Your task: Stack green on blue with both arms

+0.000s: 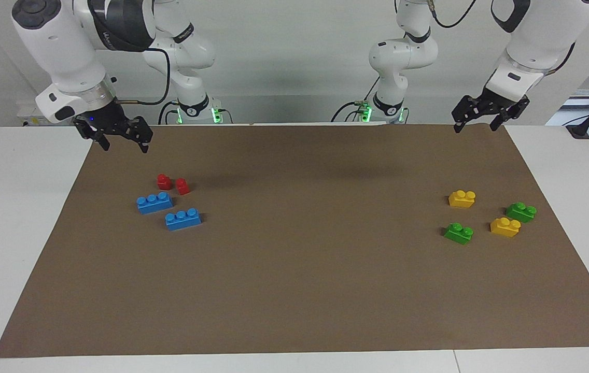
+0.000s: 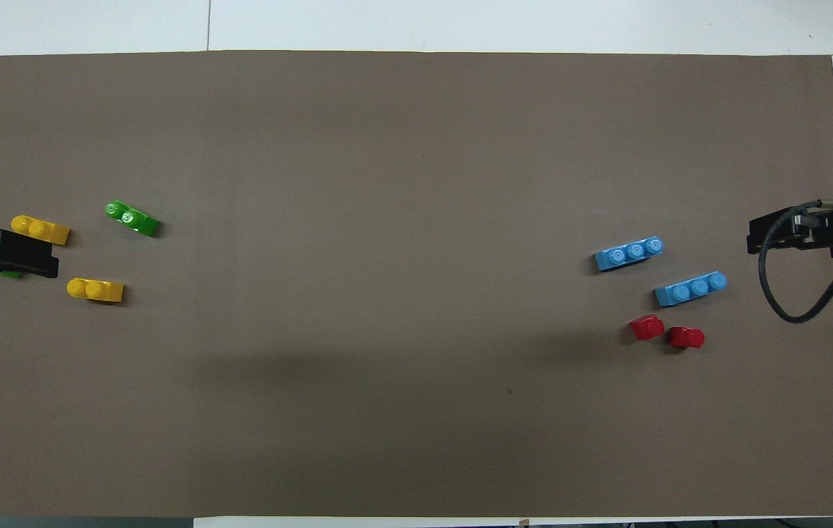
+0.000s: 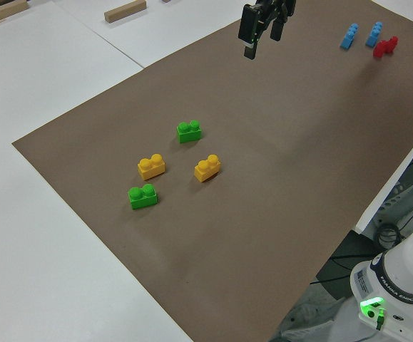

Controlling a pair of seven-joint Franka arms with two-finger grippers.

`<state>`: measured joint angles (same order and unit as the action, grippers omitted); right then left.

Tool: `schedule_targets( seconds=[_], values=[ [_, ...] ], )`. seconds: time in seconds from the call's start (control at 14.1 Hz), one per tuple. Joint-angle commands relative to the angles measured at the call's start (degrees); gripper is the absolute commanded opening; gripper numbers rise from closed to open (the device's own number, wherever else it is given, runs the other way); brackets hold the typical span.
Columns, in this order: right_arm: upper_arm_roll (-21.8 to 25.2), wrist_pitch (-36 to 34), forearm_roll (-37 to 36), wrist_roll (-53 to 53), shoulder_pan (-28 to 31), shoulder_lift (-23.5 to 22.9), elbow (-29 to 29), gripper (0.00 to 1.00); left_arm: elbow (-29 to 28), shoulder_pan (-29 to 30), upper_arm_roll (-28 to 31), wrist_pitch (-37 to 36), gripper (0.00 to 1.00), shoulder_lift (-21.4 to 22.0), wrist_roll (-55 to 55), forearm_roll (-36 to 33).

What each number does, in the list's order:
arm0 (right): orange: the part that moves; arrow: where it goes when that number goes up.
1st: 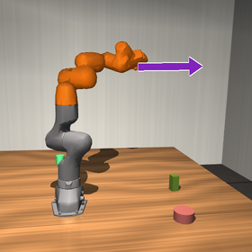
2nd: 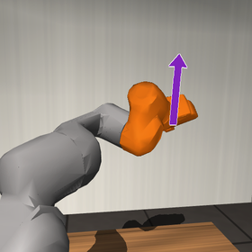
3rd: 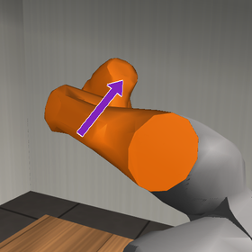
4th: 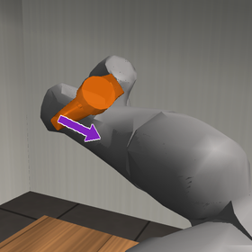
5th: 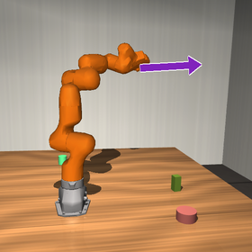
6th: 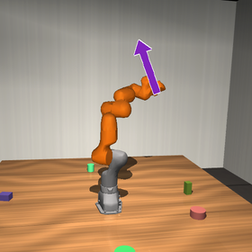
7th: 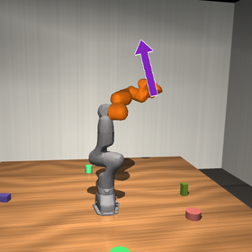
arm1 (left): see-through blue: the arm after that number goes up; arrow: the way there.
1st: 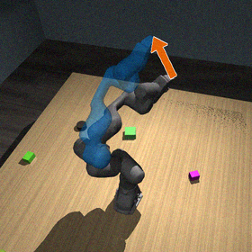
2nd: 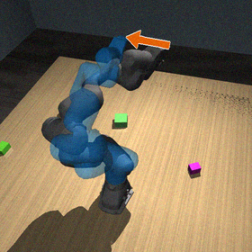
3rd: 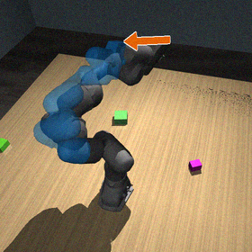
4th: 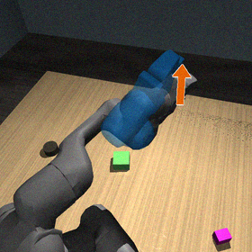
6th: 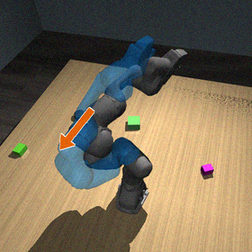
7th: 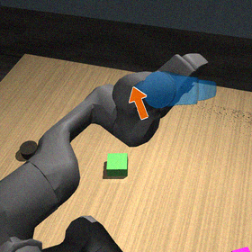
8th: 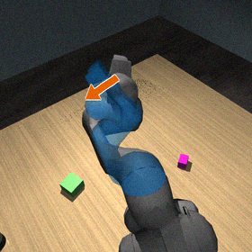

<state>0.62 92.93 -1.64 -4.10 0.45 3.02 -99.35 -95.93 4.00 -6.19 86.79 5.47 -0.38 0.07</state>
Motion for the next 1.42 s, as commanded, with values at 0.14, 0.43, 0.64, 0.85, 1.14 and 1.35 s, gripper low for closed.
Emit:
schedule_targets(
  seconds=[0.14, 0.43, 0.64, 0.85, 1.14, 1.35],
  values=[
    [-0.4, 0.3, -0.2, 0.8, 0.8, -0.1, 0.1, 1.0, 0.3, -0.2, 0.4, -0.8, 1.0, 0.6, 0.7, 0.8],
    [-0.4, 0.9, -0.2, 0.8, 0.7, -0.1, 0.1, 1.0, 0.3, -0.3, 0.4, -0.8, 1.0, 0.6, 0.7, 0.8],
    [-0.4, 0.9, -0.2, 0.8, 0.7, -0.1, 0.1, 1.0, 0.2, -0.3, 0.4, -0.8, 1.0, 0.7, 0.6, 0.8],
    [-0.4, 0.9, -0.2, 0.8, 0.8, -0.1, 0.1, 1.0, -0.1, -0.3, 0.4, -0.7, 1.0, 1.1, 0.3, 0.8],
    [-0.4, 1.0, -0.2, 0.8, 0.8, -0.2, 0.1, 1.0, -0.4, -0.1, 0.5, -0.6, 1.0, 1.1, 0.1, 0.8],
    [-0.4, 1.2, -0.2, 0.6, 0.8, -0.6, 0.0, 1.0, -0.9, 0.4, 0.6, 0.9, 1.0, 1.2, -3.6, 0.9]
  ],
)
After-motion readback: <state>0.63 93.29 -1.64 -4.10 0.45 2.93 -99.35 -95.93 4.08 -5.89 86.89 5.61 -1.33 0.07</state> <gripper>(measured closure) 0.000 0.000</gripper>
